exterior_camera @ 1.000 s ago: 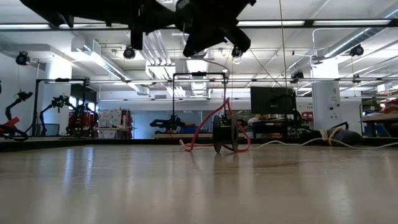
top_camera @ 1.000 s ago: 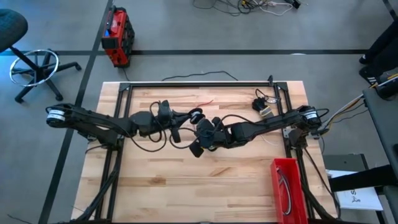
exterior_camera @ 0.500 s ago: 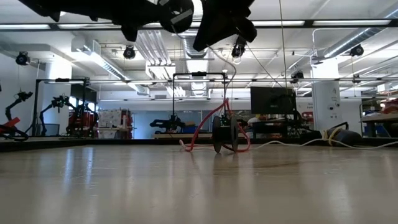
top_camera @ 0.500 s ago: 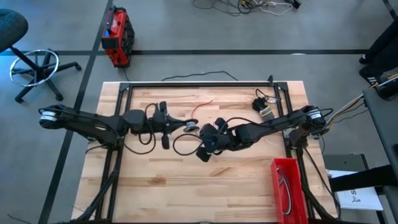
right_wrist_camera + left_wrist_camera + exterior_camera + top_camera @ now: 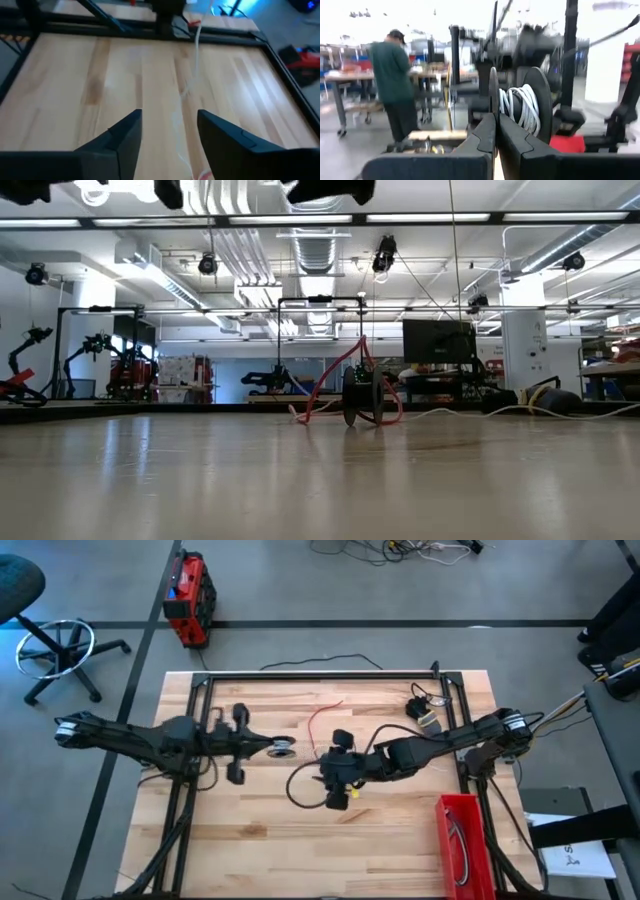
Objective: Coil cords
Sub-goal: Coil the white wire onto the spool
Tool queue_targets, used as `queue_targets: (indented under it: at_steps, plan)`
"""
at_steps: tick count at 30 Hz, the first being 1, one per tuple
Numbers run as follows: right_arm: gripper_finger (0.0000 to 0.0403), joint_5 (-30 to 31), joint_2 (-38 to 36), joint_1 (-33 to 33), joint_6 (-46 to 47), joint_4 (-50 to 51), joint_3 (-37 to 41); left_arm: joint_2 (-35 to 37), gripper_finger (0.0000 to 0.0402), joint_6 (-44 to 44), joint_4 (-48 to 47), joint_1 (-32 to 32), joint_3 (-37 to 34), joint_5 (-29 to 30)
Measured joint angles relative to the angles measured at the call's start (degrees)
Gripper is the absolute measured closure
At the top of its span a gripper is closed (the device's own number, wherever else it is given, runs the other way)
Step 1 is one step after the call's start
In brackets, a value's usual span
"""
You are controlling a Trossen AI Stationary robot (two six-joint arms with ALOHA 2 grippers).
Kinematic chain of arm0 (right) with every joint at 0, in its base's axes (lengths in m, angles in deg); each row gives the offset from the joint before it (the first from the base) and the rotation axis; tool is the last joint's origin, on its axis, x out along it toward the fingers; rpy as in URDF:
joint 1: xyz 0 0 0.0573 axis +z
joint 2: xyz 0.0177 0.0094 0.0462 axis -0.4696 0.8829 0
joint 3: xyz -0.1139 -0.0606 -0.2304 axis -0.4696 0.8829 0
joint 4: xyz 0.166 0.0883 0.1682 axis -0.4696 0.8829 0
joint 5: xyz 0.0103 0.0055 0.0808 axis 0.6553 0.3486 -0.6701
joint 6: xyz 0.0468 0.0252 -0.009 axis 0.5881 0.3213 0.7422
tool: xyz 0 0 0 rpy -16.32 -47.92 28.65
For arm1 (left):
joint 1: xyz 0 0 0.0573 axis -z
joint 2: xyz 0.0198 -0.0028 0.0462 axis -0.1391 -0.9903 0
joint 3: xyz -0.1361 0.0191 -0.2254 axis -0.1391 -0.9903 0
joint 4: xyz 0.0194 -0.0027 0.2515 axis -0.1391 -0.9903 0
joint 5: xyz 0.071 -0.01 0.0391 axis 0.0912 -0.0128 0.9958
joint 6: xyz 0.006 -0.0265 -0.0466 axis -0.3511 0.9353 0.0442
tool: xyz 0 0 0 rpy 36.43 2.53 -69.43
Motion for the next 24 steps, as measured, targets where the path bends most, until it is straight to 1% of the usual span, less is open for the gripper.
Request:
queue_targets:
  at_steps: [3, 8, 14, 17, 20, 24]
  plan:
    - [0.0212, -1.96, 0.21, -0.96, -2.1, -3.63, 0.41, 5.04, 0.0401, 0.1, 0.07, 0.0, -0.08, -0.07]
    - [0.0211, -2.23, 1.4, -2.08, -3.64, -10.79, 3.09, 11.22, 0.0401, 1.58, -1.6, -0.02, 1.6, -0.22]
    - [0.0211, -2.1, 4.0, -2.97, -0.73, -12.64, 6.6, 15.89, 0.0401, 2.25, -3.63, -0.02, 4.85, -0.2]
    - [0.0211, -1.6, 6.63, -3.63, 0.65, -12.65, 6.99, 17.0, 0.0401, 2.22, -5.15, -0.02, 8.33, -0.2]
    - [0.0211, -1.75, 9.9, -4.68, 2.02, -12.63, 7.02, 16.91, 0.0401, 1.59, -8.64, -0.02, 13.53, -0.13]
    - [0.0211, -4.0, 12.84, -6.08, 1.82, -12.8, 7.04, 15.09, 0.0401, 1.06, -13.4, -0.04, 21.61, 0.04]
